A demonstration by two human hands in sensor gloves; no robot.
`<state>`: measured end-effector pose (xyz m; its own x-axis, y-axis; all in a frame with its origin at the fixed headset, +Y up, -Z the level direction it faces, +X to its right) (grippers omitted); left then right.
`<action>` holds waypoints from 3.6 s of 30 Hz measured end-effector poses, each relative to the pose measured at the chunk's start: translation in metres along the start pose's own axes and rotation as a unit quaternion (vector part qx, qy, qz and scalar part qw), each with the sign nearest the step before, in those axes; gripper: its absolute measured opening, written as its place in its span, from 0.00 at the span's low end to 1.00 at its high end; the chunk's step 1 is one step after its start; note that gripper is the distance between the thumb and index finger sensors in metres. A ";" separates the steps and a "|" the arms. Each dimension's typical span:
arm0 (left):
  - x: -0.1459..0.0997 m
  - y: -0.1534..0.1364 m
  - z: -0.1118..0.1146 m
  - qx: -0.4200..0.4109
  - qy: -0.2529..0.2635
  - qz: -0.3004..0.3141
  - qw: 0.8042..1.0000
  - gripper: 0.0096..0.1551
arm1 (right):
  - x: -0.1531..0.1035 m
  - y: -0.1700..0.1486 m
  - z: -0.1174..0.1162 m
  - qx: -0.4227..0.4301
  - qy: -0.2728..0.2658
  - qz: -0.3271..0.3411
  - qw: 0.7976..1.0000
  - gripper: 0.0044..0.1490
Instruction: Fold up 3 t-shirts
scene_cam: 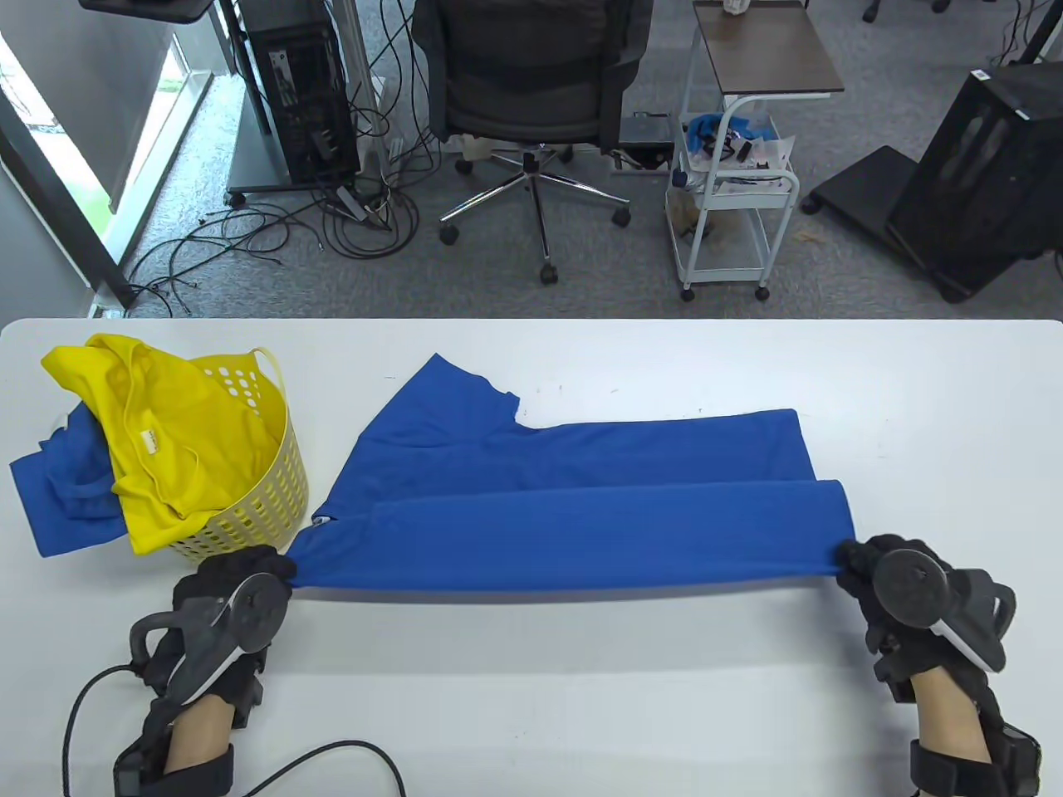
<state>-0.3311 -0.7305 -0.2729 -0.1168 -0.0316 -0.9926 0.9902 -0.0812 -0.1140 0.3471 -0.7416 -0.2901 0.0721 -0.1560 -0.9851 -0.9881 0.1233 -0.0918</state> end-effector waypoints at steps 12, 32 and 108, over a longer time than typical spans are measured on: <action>0.000 0.021 0.032 -0.013 -0.185 0.028 0.982 0.47 | 0.006 -0.005 -0.025 -0.029 0.077 -0.028 0.996 0.54; -0.007 0.057 0.002 0.002 -0.052 0.082 0.995 0.48 | -0.003 0.026 -0.014 -0.031 0.056 0.036 0.997 0.61; -0.031 0.302 -0.001 -0.006 -0.037 0.229 0.973 0.21 | -0.016 0.036 0.001 0.043 0.009 0.089 0.995 0.53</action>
<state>-0.0286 -0.7530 -0.2764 0.3323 -0.1330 -0.9337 0.9404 -0.0298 0.3389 0.3106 -0.7335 -0.2777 -0.1067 -0.1414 -0.9842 -0.9696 0.2340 0.0715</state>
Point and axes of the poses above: the tracker on the back of each hand, its own y axis roughly to the thumb side, its own x axis roughly from the wrist to the fingertips, z = x × y, the point moved 1 cm from there along x, roughly from the wrist to the fingertips, and after that the axes turned 3 degrees about -z, right-handed, at the moved point
